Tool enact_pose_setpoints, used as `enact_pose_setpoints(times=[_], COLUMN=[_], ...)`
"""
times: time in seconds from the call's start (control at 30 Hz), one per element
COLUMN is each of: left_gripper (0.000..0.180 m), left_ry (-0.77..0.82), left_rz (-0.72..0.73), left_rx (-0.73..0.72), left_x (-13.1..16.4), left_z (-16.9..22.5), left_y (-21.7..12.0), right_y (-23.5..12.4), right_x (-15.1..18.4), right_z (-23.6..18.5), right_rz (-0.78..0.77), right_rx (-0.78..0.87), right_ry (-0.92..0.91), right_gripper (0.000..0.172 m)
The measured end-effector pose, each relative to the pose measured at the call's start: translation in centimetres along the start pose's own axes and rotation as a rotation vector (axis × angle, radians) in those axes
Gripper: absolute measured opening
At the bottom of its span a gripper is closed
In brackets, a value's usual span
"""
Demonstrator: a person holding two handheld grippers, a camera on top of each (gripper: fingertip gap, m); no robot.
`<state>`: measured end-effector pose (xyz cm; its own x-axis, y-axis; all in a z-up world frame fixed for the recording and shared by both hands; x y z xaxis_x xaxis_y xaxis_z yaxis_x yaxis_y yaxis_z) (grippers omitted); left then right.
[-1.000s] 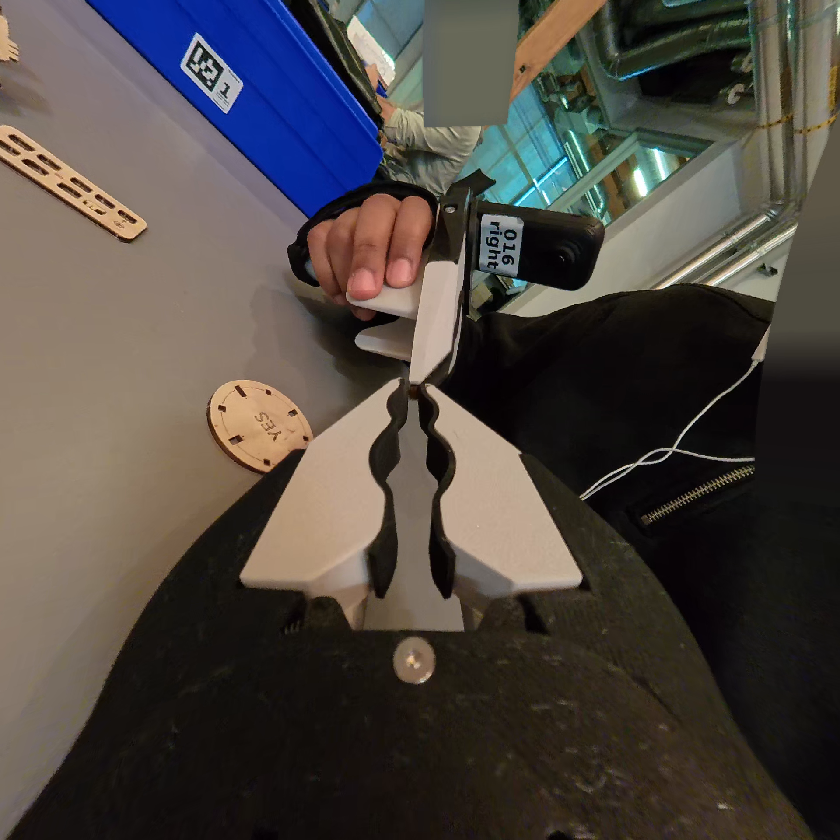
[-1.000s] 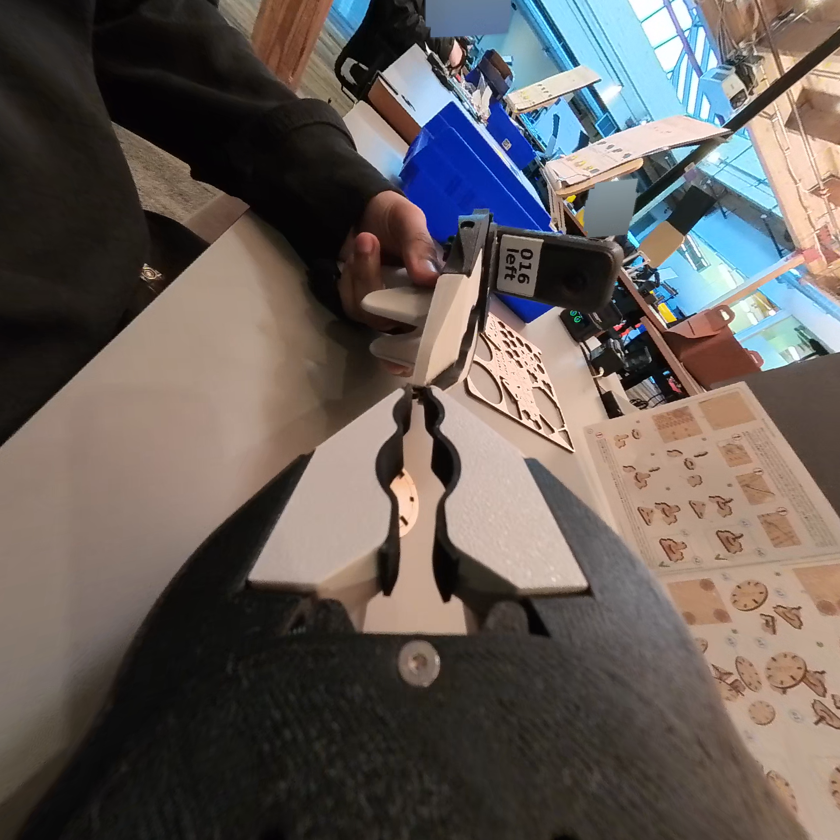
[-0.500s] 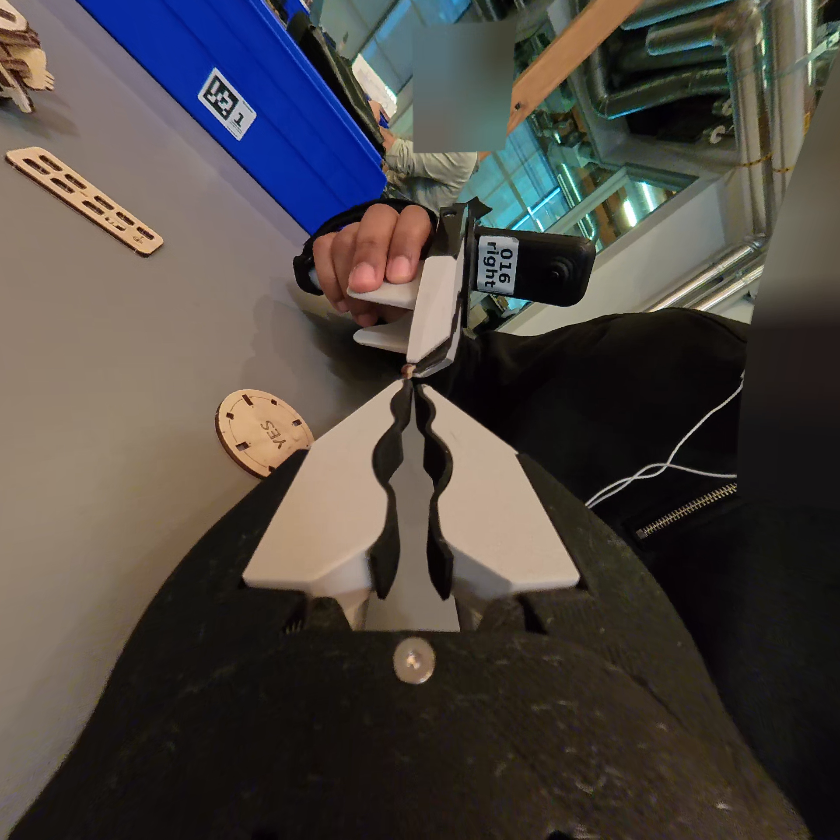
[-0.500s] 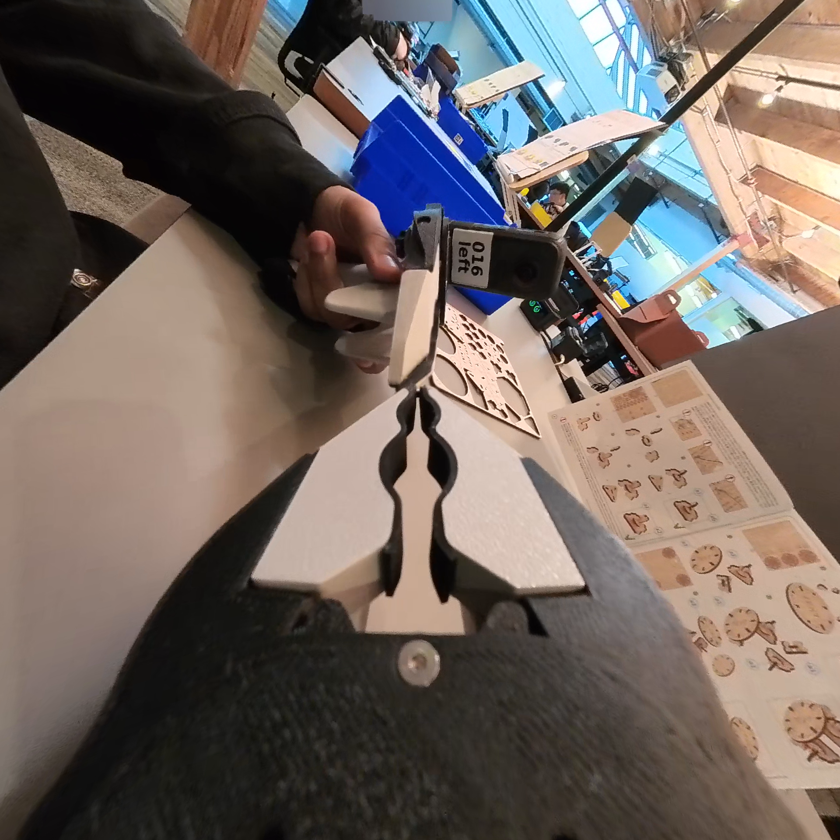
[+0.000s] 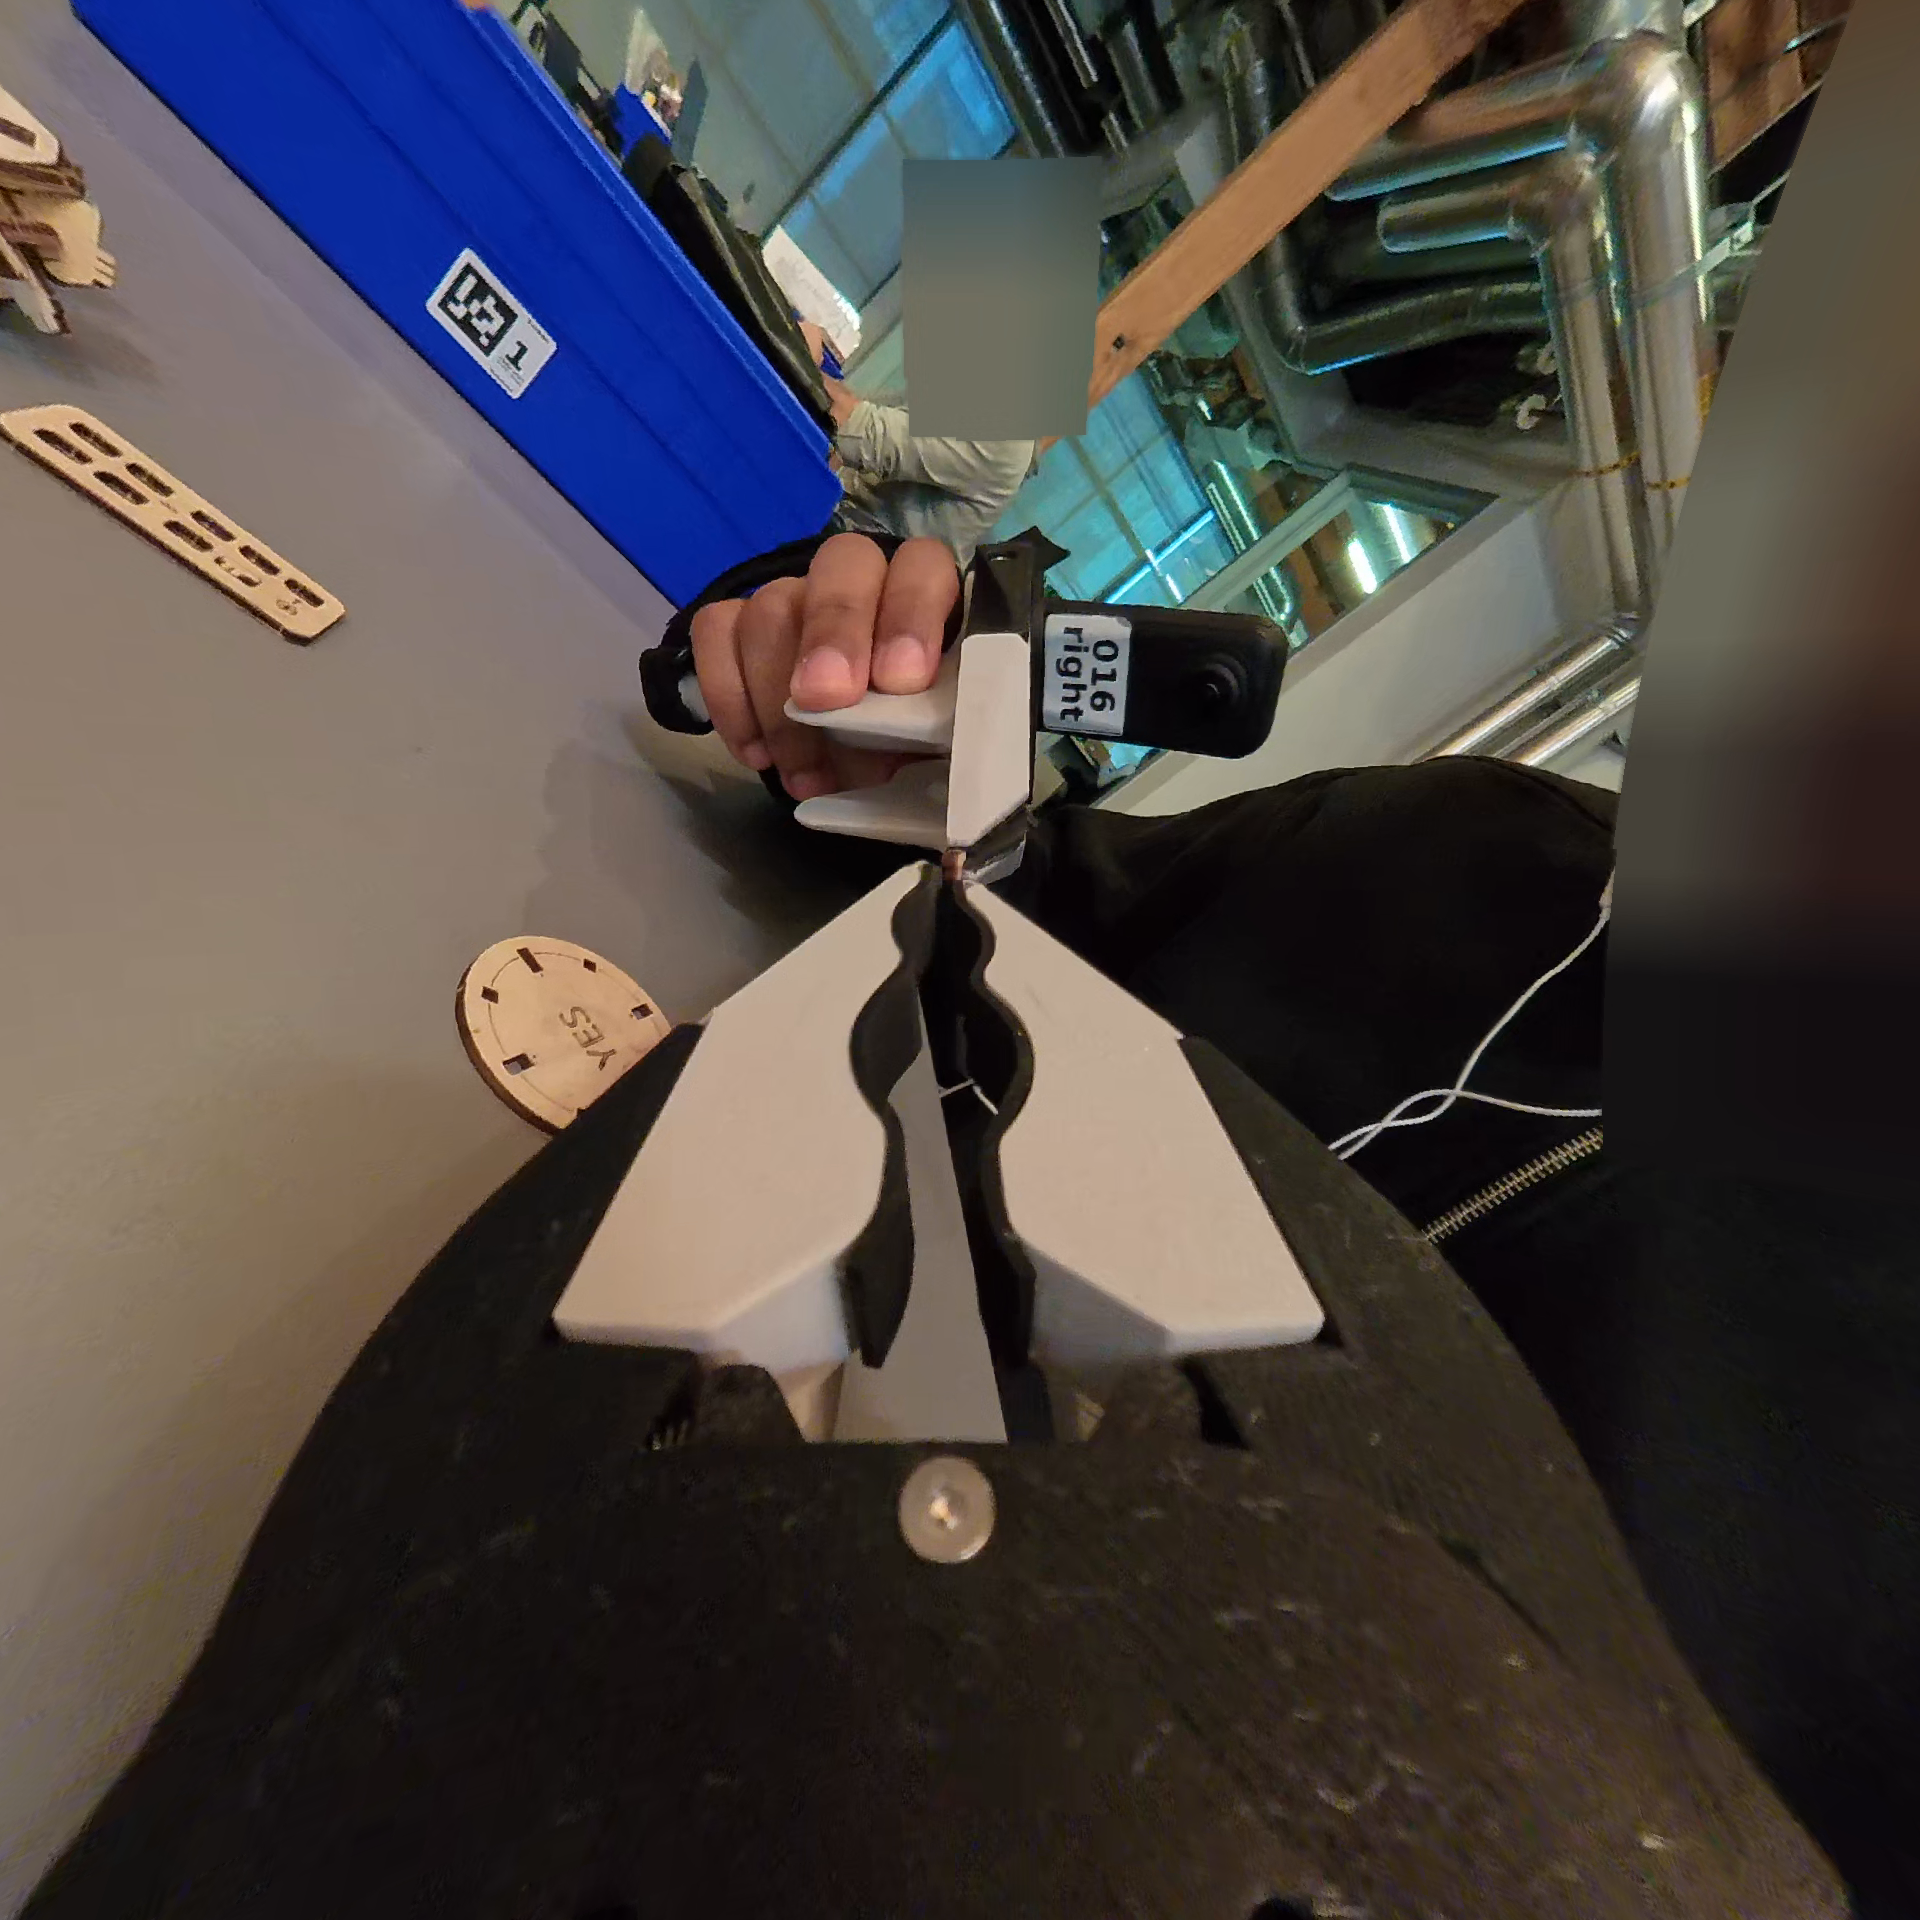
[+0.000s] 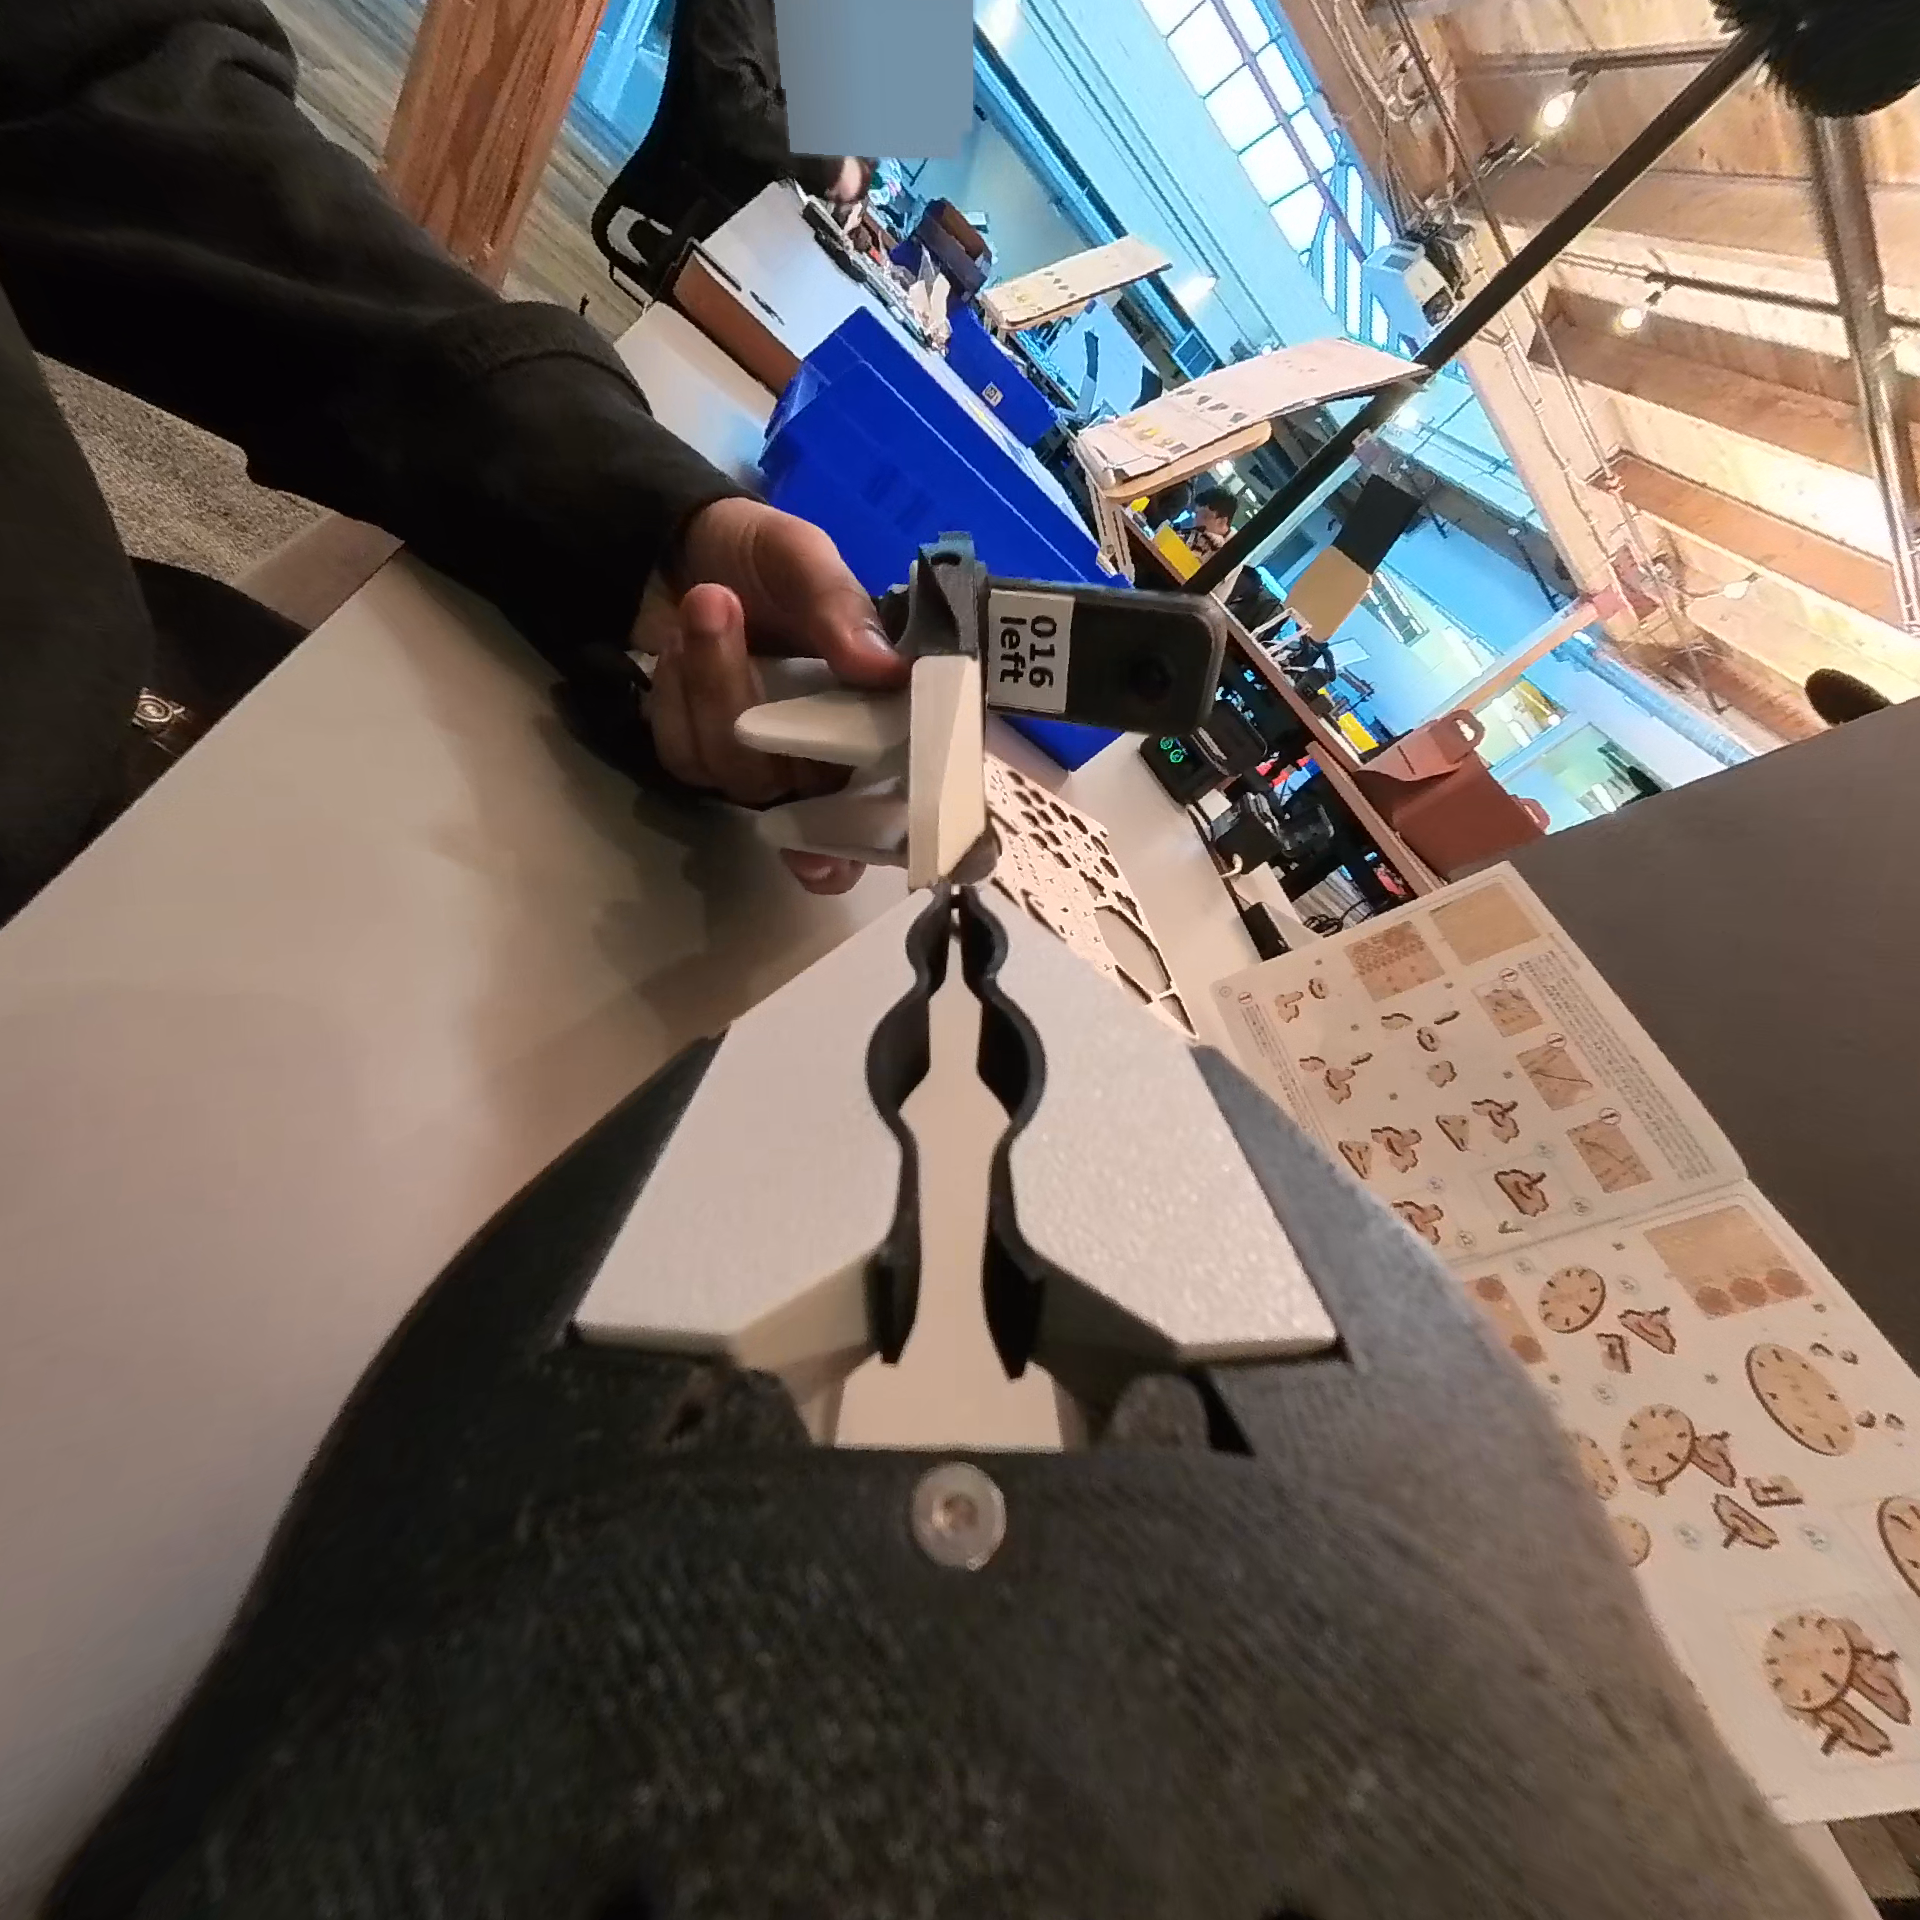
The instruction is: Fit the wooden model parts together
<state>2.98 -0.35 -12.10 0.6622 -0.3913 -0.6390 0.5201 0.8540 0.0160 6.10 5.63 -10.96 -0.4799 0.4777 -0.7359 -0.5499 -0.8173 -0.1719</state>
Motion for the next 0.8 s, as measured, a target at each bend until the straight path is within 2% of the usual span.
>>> enact_pose_setpoints(times=[0.33,0.53,0.67,0.8], left_gripper=[0.000,0.009,0.000,0.000], left_ry=[-0.005,0.018,0.037,0.041], left_rz=[0.029,0.043,0.052,0.057], left_rx=[0.020,0.024,-0.009,-0.014], left_x=[-0.32,-0.48,-0.62,-0.67], left_z=[0.18,0.36,0.21,0.18], left_y=[-0.17,-0.21,-0.30,-0.34], right_y=[0.01,0.20,0.41,0.45], right_x=[-0.14,-0.24,-0.17,-0.17], right_z=[0.20,0.33,0.15,0.24], right_rz=[-0.003,-0.033,-0.044,-0.050], right_rx=[0.034,0.091,0.093,0.104], right_ry=[-0.029,-0.102,-0.115,-0.117], right_gripper=[0.000,0.000,0.000,0.000])
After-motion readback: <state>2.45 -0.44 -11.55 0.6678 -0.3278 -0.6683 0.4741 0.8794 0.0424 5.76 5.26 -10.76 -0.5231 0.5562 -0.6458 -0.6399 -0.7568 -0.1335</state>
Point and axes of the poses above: each gripper's, where its closed fingertips meet, y out along the fingers, x out of its underside, z = x × y across the jaws, the point moved 4 cm from there along -y, back along the fingers, and after that the axes turned 6 degrees about -z, right-handed, at the moved point
